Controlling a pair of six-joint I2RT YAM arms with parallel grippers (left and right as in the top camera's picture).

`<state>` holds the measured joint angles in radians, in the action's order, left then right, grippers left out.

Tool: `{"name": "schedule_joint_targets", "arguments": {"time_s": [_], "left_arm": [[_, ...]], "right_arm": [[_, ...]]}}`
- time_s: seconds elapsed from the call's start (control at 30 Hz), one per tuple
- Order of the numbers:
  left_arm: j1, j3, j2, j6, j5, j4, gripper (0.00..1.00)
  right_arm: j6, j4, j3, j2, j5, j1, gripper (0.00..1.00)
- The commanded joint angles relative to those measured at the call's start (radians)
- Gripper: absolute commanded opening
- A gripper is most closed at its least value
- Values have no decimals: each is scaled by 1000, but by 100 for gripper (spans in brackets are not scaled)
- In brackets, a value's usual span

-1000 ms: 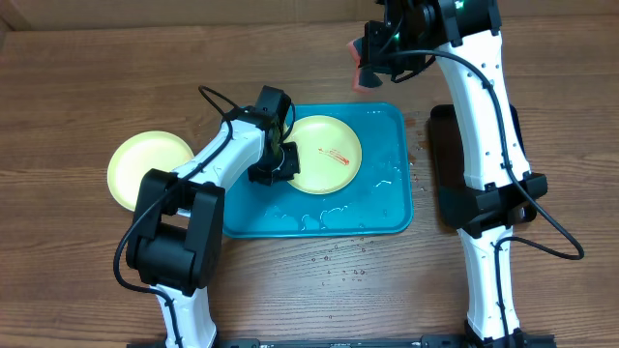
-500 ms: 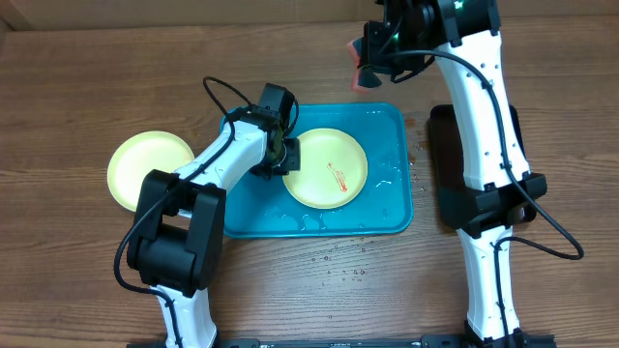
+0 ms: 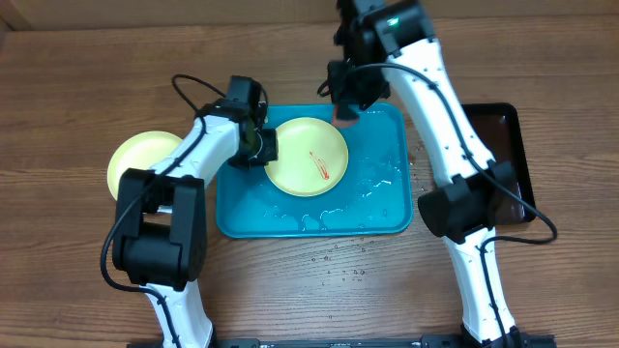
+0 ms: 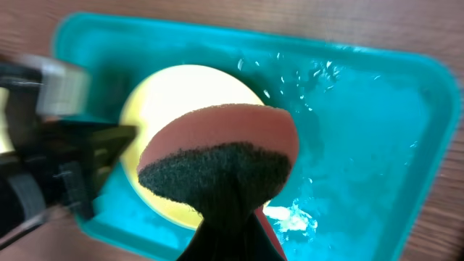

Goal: Clean dirty plates on tray and stack at the side
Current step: 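Drag the second yellow plate toward tray center with left gripper, then scrub the second yellow plate with the sponge in the right gripper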

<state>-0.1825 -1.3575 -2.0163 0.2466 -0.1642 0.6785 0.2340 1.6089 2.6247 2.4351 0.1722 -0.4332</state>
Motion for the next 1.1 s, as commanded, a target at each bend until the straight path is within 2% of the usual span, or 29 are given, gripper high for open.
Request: {"name": "schedule_joint_targets", "arguments": {"time_s": [0.0, 0.23, 0.7, 0.93, 1.07], "left_arm": [[16, 9, -18, -60, -126, 9, 5], [19, 9, -18, -60, -129, 27, 4], [19, 9, -18, -60, -153, 27, 4], [19, 9, -18, -60, -171, 24, 4], [21, 9, -18, -51, -170, 24, 4]], "right_arm": [[-6, -49, -98, 15, -26, -10, 4], [-6, -183, -319, 15, -22, -31, 4], [-2, -377, -591, 15, -6, -127, 4], [-100, -417, -599, 15, 157, -183, 4], [-161, -383, -599, 14, 166, -209, 4]]}}
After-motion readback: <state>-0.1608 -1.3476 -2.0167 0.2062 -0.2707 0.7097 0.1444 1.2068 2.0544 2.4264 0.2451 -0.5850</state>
